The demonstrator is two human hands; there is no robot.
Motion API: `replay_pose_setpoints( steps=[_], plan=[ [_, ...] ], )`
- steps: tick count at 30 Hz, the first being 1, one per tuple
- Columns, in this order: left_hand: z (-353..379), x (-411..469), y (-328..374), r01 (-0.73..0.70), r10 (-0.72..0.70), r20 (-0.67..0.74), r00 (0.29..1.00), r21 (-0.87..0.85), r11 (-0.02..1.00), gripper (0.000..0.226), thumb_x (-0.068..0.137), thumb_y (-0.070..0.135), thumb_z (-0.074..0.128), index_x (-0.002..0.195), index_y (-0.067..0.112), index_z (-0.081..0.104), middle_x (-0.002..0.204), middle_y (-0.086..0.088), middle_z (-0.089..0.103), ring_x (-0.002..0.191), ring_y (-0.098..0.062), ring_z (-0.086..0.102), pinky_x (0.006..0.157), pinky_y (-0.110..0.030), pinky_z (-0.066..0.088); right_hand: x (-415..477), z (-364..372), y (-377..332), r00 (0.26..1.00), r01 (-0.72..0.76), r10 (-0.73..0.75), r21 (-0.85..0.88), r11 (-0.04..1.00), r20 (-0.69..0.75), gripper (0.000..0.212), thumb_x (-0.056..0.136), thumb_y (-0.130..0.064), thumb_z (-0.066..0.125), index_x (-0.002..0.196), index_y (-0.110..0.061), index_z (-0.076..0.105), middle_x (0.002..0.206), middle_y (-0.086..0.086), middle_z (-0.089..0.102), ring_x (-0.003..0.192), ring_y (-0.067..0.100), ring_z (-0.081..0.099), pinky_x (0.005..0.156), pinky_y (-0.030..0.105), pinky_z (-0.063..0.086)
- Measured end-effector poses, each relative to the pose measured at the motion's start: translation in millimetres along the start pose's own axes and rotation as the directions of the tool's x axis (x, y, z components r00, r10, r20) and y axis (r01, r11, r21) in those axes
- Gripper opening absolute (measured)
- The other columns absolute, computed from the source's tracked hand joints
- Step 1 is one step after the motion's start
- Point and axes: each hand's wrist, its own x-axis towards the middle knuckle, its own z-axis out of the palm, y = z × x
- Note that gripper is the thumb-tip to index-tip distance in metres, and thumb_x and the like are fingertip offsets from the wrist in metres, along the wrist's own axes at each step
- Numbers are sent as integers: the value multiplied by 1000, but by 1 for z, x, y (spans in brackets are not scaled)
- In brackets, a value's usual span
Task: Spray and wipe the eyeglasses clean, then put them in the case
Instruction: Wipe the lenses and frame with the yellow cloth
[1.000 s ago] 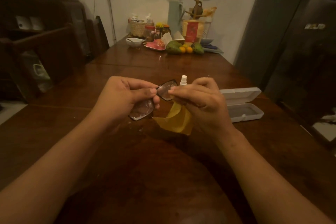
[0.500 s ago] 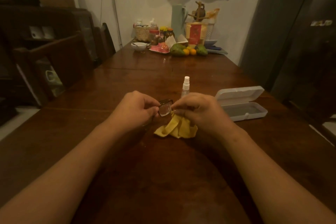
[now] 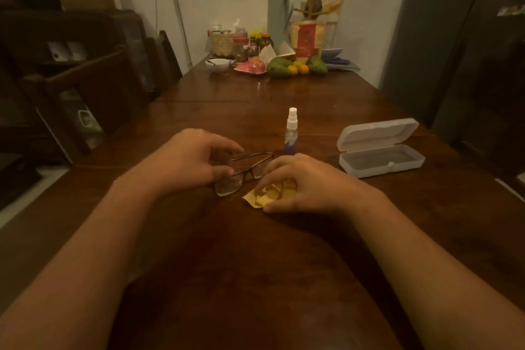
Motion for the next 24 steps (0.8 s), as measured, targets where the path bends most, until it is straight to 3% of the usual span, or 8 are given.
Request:
replay_pose_setpoints(
  steps=[1,3,5,9,11,14,16,24],
  plan=[
    [-4,-2,-4,6,-9,54,998,48,999,48,80,35,77,123,46,60,105,23,71,106,5,59,113,-58,28,0,0,-1,1000,2,-2,0,1000,16,39,85,-55,69,123,-51,60,139,-25,45,120,-3,32,91,29,35],
    [-9,-4,-11,-7,-15,118,993,180,984,55,75,43,78,125,52,56,112,30,67,122,8,45,112,-66,-11,0,1,-2,1000,2,-2,16,1000,19,37,87,-51,68,123,-53,59,137,-25,46,120,-2,31,93,31,34],
    [-11,-4,-14,-24,-17,165,986,241,970,57,73,45,79,123,54,55,120,30,63,133,4,36,107,-66,-19,0,1,-2,1000,12,-13,37,999,23,32,90,-47,67,121,-52,61,131,-26,49,119,-1,35,92,29,35],
    [-10,-5,-15,-25,-14,214,977,181,983,43,77,33,79,113,49,63,116,25,66,130,0,46,113,-63,-8,1,2,-5,999,44,-44,7,999,30,26,92,-42,67,118,-45,66,120,-27,50,110,-1,45,84,21,42],
    [-9,-4,-13,-29,2,189,982,141,990,40,78,26,79,112,43,68,109,23,70,114,2,56,116,-55,11,0,2,-7,999,49,-49,19,999,17,25,92,-37,68,117,-40,68,119,-22,56,105,1,52,85,24,50],
    [-6,-3,-8,-33,15,128,992,136,990,38,79,17,79,113,33,72,108,13,73,98,0,61,104,-33,40,-1,2,-9,998,56,-56,31,998,-18,24,93,-29,68,115,-36,70,114,-18,60,101,2,56,85,27,54],
    [-6,-2,-4,-37,22,99,995,152,988,36,81,14,77,114,28,72,109,8,73,103,-7,63,97,-34,49,-1,3,-10,997,51,-49,38,998,-55,22,93,-28,68,114,-35,71,110,-18,61,98,2,56,85,27,55],
    [-10,-6,8,1,13,-52,999,261,965,27,89,17,68,113,29,71,104,6,74,100,-15,64,85,-36,51,-3,-1,-7,970,13,61,302,953,-234,17,90,-27,72,104,-36,73,103,-23,62,97,-3,56,74,19,45]
  ],
)
